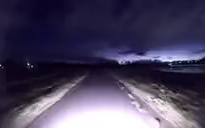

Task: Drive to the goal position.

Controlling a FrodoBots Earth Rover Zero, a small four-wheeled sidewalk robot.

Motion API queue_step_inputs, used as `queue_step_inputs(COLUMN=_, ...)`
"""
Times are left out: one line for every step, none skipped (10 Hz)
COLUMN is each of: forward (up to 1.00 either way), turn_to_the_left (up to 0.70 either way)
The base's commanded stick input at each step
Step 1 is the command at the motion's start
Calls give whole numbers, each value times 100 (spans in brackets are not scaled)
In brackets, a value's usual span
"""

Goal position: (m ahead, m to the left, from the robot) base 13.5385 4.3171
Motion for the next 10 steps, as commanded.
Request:
queue_step_inputs(forward=70, turn_to_the_left=0)
queue_step_inputs(forward=70, turn_to_the_left=0)
queue_step_inputs(forward=70, turn_to_the_left=0)
queue_step_inputs(forward=70, turn_to_the_left=0)
queue_step_inputs(forward=70, turn_to_the_left=0)
queue_step_inputs(forward=70, turn_to_the_left=0)
queue_step_inputs(forward=70, turn_to_the_left=0)
queue_step_inputs(forward=70, turn_to_the_left=0)
queue_step_inputs(forward=70, turn_to_the_left=0)
queue_step_inputs(forward=70, turn_to_the_left=-12)
